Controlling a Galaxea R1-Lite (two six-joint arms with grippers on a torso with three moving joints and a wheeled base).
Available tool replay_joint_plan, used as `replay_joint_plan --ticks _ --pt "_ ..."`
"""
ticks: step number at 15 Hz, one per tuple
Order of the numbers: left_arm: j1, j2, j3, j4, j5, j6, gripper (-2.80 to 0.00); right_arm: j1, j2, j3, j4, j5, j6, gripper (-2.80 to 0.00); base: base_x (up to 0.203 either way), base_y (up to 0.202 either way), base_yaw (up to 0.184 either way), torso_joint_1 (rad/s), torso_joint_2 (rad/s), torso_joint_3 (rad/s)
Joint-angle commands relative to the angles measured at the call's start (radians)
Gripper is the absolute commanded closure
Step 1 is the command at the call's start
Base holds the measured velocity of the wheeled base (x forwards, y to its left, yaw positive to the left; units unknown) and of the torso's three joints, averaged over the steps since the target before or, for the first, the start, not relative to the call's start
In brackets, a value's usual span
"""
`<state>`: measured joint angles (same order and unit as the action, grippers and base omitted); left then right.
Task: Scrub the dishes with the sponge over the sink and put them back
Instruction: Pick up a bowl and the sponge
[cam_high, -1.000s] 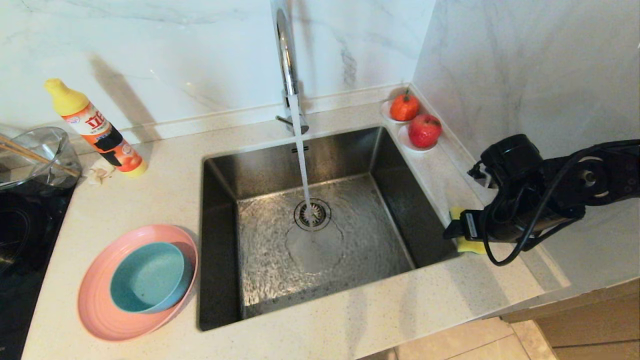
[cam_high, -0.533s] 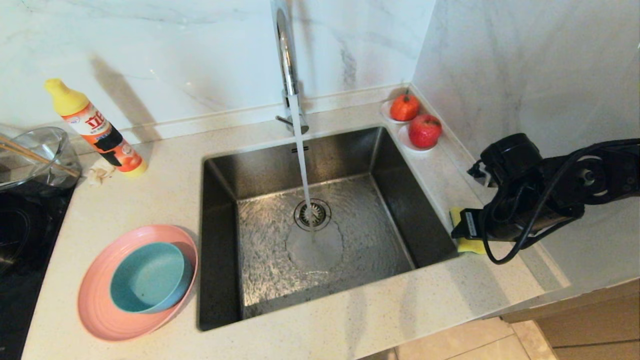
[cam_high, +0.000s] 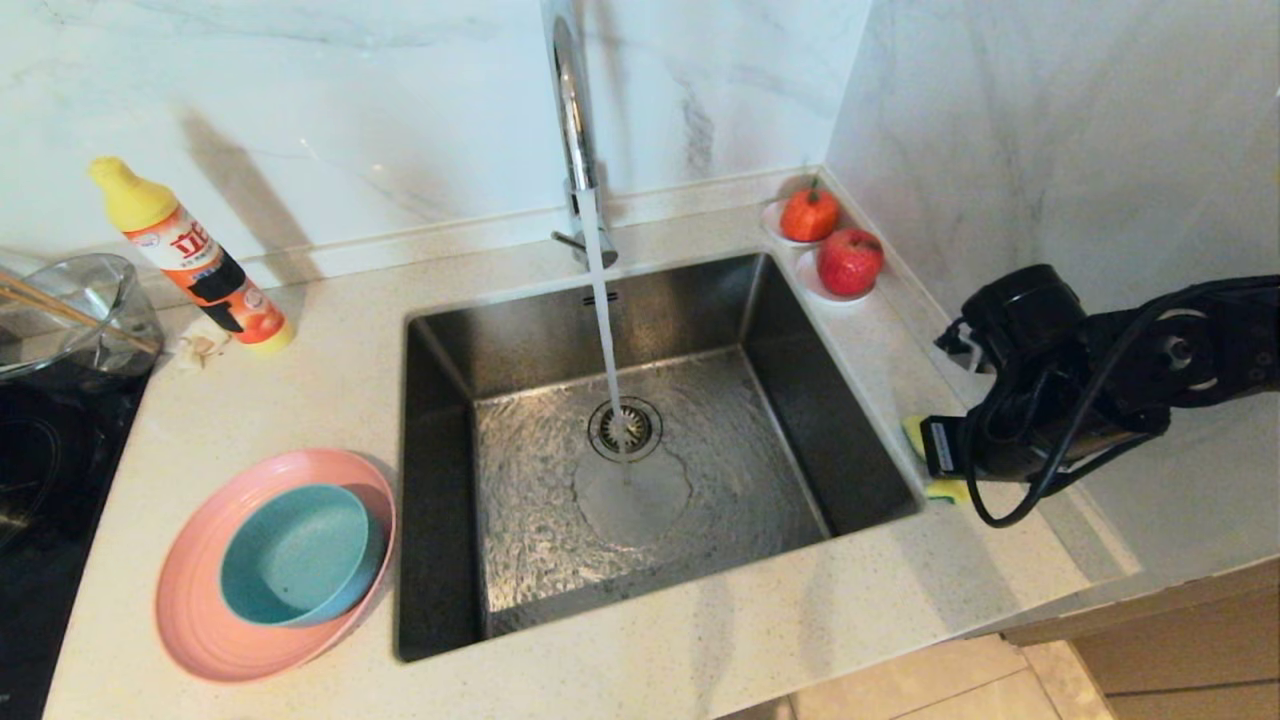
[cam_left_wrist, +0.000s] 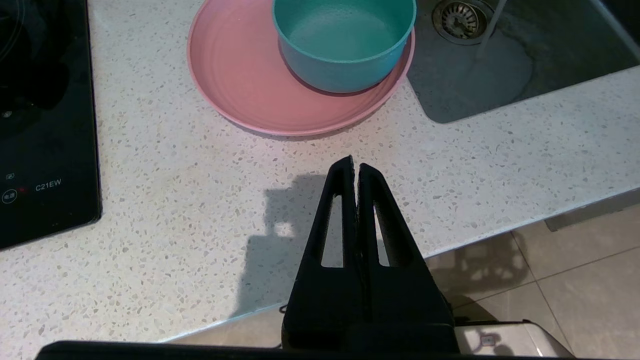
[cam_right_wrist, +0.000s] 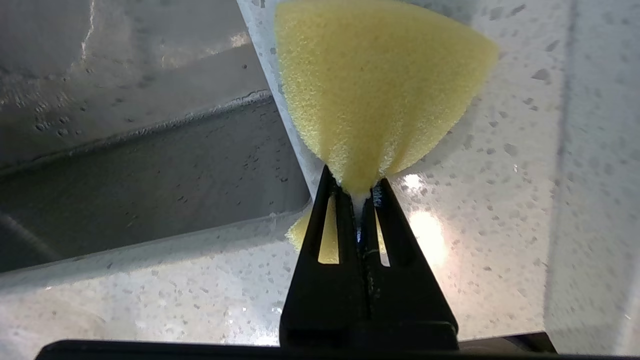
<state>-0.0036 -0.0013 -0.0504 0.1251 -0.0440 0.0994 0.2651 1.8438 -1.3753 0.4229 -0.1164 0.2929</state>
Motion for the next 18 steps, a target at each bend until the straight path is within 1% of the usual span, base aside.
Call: replay_joint_plan --ticks 1,3,5,7,8,9,10,12,15,18 --pt "0.0 0.0 0.0 0.001 0.0 0.0 0.0 0.001 -0.028 -0.005 0.009 0.0 0.001 0.0 0.0 0.0 0.0 0.0 0.0 0.0" --pt "0.001 0.0 0.0 0.001 0.0 0.0 0.0 0.006 -0.086 -0.007 0.026 0.001 -0.001 0.0 0.0 0.0 0.0 0.0 0.0 0.0" --pt "0.0 0.0 0.0 0.001 0.0 0.0 0.0 0.032 -0.158 -0.025 0.077 0.003 -0.01 0.0 0.0 0.0 0.0 0.0 0.0 0.0" --pt "0.0 0.0 0.0 0.001 0.0 0.0 0.0 0.075 -0.245 -0.034 0.136 0.009 -0.023 0.0 0.0 0.0 0.0 0.0 0.0 0.0" --pt "0.001 0.0 0.0 0.001 0.0 0.0 0.0 0.105 -0.297 -0.028 0.169 0.012 -0.052 0.0 0.0 0.0 0.0 0.0 0.0 0.0" --pt "0.001 0.0 0.0 0.001 0.0 0.0 0.0 0.144 -0.348 -0.02 0.2 0.019 -0.082 0.0 0.0 0.0 0.0 0.0 0.0 0.0" --pt "0.001 0.0 0.0 0.001 0.0 0.0 0.0 0.2 -0.39 -0.015 0.226 0.023 -0.097 0.0 0.0 0.0 0.0 0.0 0.0 0.0" --pt "0.001 0.0 0.0 0.001 0.0 0.0 0.0 0.316 -0.449 -0.017 0.27 0.026 -0.103 0.0 0.0 0.0 0.0 0.0 0.0 0.0" --pt "0.001 0.0 0.0 0.001 0.0 0.0 0.0 0.462 -0.529 -0.005 0.339 0.027 -0.102 0.0 0.0 0.0 0.0 0.0 0.0 0.0" --pt "0.001 0.0 0.0 0.001 0.0 0.0 0.0 0.536 -0.565 0.018 0.377 0.027 -0.1 0.0 0.0 0.0 0.0 0.0 0.0 0.0"
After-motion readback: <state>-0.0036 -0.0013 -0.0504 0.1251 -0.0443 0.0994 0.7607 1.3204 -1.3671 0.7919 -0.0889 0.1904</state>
